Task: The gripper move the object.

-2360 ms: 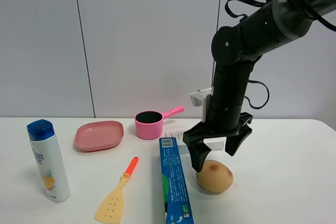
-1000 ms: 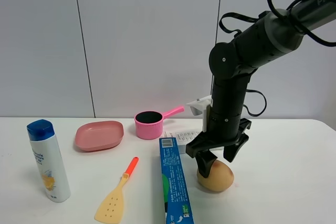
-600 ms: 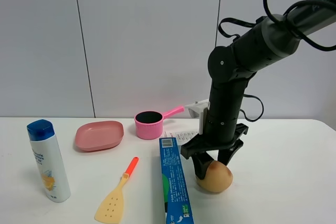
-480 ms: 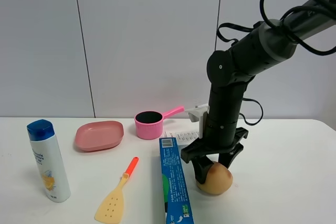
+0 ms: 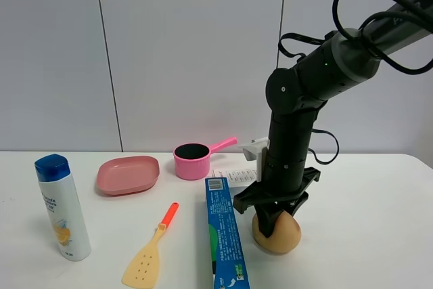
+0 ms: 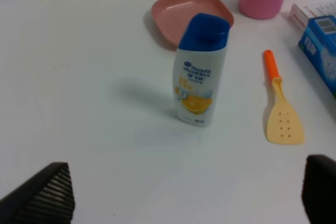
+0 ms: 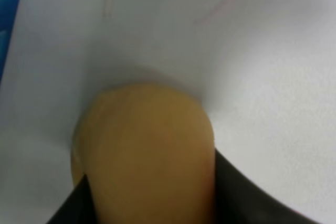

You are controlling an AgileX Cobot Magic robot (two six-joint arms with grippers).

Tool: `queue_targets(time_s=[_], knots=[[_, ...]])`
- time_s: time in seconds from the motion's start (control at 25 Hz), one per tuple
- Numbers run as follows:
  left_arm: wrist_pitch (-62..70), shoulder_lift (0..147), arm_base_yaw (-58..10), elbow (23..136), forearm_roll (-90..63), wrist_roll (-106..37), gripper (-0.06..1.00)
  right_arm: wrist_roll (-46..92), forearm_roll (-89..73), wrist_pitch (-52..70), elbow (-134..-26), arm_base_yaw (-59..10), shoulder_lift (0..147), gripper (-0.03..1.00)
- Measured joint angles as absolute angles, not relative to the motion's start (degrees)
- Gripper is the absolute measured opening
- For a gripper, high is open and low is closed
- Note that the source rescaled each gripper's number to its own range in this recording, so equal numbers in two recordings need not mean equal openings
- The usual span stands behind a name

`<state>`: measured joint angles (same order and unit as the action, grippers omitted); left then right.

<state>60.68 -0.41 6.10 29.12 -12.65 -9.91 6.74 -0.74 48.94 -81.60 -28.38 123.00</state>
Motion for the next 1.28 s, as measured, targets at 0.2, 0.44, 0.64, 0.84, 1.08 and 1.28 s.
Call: queue_targets(time_s=[0.2, 0.44, 0.64, 0.84, 1.08, 1.28], knots=[[60.7, -0.4, 6.1, 29.1, -12.6, -9.9, 1.00, 6.7, -0.7, 49.9, -81.6, -28.4, 122.9, 0.01], [60.7, -0.4, 6.1, 29.1, -12.6, -9.9, 1.00, 6.7, -0.5, 50.7, -81.6, -28.4, 121.4, 0.01], [60.7, -0.4, 6.1, 29.1, -12.6, -9.9, 1.00, 6.7, -0.5, 52.7, -81.6, -28.4, 120.1, 0.00], [60.7, -0.4, 6.1, 29.1, -12.6, -9.9, 1.00, 6.7, 0.0, 53.3, -81.6, -28.4, 116.2, 0.00], [60.7, -0.4, 6.1, 29.1, -12.6, -9.9, 1.00, 6.4, -1.3, 53.3, -83.8, -28.4, 108.5, 0.00], [60.7, -0.4, 6.1, 29.1, -12.6, -9.9, 1.00, 7.5, -8.4, 52.5, -92.9, -29.3, 105.4, 0.00]])
